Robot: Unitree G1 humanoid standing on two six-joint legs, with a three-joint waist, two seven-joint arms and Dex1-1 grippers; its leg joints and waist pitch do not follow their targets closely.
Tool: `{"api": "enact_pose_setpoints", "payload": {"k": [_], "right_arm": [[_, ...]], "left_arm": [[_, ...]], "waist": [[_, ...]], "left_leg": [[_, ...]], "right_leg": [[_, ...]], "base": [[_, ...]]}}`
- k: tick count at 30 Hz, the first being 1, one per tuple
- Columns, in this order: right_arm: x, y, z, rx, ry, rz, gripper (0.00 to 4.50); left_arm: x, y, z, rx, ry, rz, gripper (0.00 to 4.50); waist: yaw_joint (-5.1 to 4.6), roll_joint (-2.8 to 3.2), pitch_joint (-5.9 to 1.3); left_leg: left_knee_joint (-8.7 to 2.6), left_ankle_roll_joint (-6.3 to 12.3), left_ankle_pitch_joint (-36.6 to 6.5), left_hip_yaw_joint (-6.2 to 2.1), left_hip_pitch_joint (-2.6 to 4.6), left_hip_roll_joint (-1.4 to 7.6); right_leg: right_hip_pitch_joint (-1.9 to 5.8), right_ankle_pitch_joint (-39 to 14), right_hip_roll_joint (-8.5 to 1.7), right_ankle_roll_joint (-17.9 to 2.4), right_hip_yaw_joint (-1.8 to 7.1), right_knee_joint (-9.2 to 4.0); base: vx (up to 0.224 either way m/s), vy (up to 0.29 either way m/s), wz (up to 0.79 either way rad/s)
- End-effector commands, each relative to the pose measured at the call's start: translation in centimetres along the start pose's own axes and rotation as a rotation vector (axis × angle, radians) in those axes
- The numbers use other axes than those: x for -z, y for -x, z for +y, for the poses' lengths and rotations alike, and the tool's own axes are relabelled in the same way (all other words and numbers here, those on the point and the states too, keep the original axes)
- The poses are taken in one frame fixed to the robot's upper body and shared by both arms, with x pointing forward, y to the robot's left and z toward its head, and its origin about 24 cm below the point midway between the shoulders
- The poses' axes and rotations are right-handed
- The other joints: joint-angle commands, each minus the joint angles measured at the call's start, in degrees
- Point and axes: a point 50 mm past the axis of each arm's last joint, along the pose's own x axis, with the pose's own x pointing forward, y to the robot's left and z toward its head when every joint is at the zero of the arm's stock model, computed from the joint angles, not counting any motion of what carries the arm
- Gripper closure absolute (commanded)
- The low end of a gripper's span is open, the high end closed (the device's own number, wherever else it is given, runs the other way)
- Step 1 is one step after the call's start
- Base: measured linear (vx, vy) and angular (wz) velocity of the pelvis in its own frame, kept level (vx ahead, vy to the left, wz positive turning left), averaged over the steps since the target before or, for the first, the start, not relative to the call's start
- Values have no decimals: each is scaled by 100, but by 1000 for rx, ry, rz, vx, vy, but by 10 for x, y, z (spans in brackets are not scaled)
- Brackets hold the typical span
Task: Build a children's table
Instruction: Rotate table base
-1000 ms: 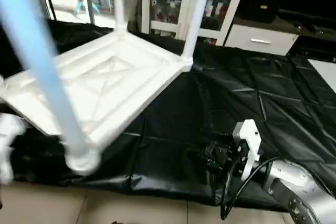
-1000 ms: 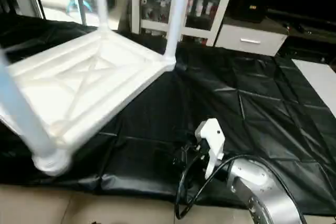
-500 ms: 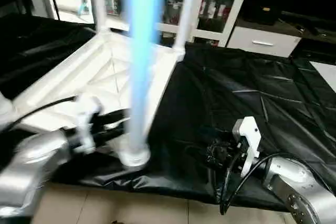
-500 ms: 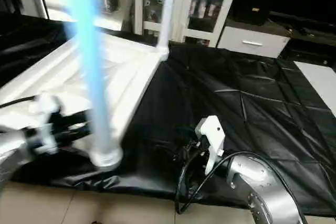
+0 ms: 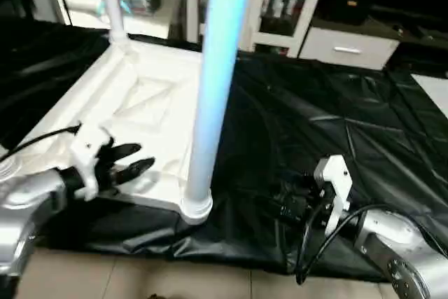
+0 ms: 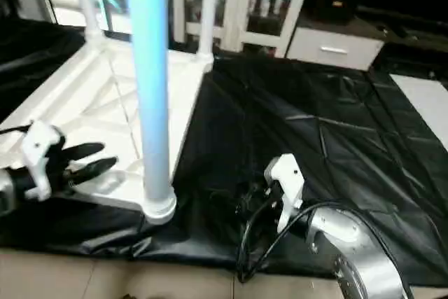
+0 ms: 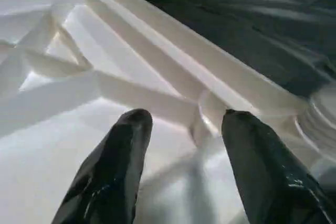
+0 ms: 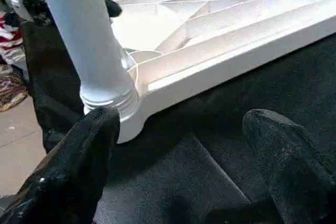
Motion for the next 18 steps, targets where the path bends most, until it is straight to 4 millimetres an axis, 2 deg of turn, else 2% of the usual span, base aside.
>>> {"api": "enact_pose_setpoints", "payload": {"k": [1,2,5,6,7,8,10,12,13,14,16,17,18], "right_arm": [[-1,3,-4,17,18,2,42],[-1,3,-4,17,19,3,42],[0,3,-4,16,20,6,42],[1,3,-4,15,24,12,42],[1,3,-4,15,24,12,42],[4,5,-2,10,32,32,42],[7,6,-1,6,36,48,42],[9,7,0,3,39,61,42],[13,8,1,9,34,75,42],[13,8,1,9,34,75,42],[16,9,1,15,34,88,42],[17,10,1,15,34,91,42],[18,10,2,16,34,94,42]], "left_arm": [[-6,7,-5,88,-7,-4,149],[-8,9,-8,127,-19,-11,136],[-14,9,-17,192,-63,-45,111],[-16,6,-22,224,-88,-58,111],[-16,6,-22,224,-88,-58,111],[-22,-5,-34,275,-116,-96,111],[-28,-15,-43,304,-120,-130,111],[-32,-23,-49,322,-123,-154,111],[-37,-37,-56,337,-106,-179,111],[-37,-37,-56,337,-106,-179,111],[-41,-56,-66,380,-101,-207,111],[-43,-63,-69,389,-104,-216,111],[-44,-68,-71,395,-106,-221,111]], "waist": [[-5,137,-181],[-9,149,-181],[5,158,-166],[1,155,-166],[-1,154,-166],[-6,168,-161],[0,158,-165],[-6,150,-171],[-2,129,-181],[-2,129,-181],[-13,127,-178],[-7,128,-183],[-23,105,-181]], "left_leg": [[-540,-244,-2213,-165,99,234],[-539,-269,-2316,-165,126,243],[-550,-283,-2423,-170,133,250],[-547,-281,-2420,-164,133,247],[-557,-282,-2372,-175,107,249],[-560,-301,-2409,-169,117,254],[-553,-320,-2442,-166,134,257],[-553,-311,-2390,-169,99,250],[-536,-307,-2327,-161,98,243],[-536,-307,-2327,-161,98,243],[-541,-292,-2237,-176,68,240],[-515,-297,-2305,-165,111,238],[-517,-284,-2307,-163,94,236]], "right_leg": [[103,-2202,-358,-641,250,-478],[72,-2250,-351,-630,252,-485],[64,-2359,-364,-622,261,-510],[61,-2347,-362,-622,263,-511],[89,-2314,-368,-616,262,-502],[77,-2321,-362,-608,262,-506],[76,-2322,-366,-614,262,-513],[102,-2322,-372,-593,262,-508],[104,-2372,-376,-546,264,-517],[104,-2372,-376,-546,264,-517],[130,-2450,-379,-482,256,-528],[89,-2527,-379,-453,255,-553],[98,-2555,-377,-439,256,-563]], "base": [[0,0,0],[0,0,0],[0,0,0],[0,0,0],[0,0,0],[0,0,0],[0,0,0],[0,0,0],[0,0,0],[0,0,0],[0,0,0],[0,0,0],[0,0,0]]}}
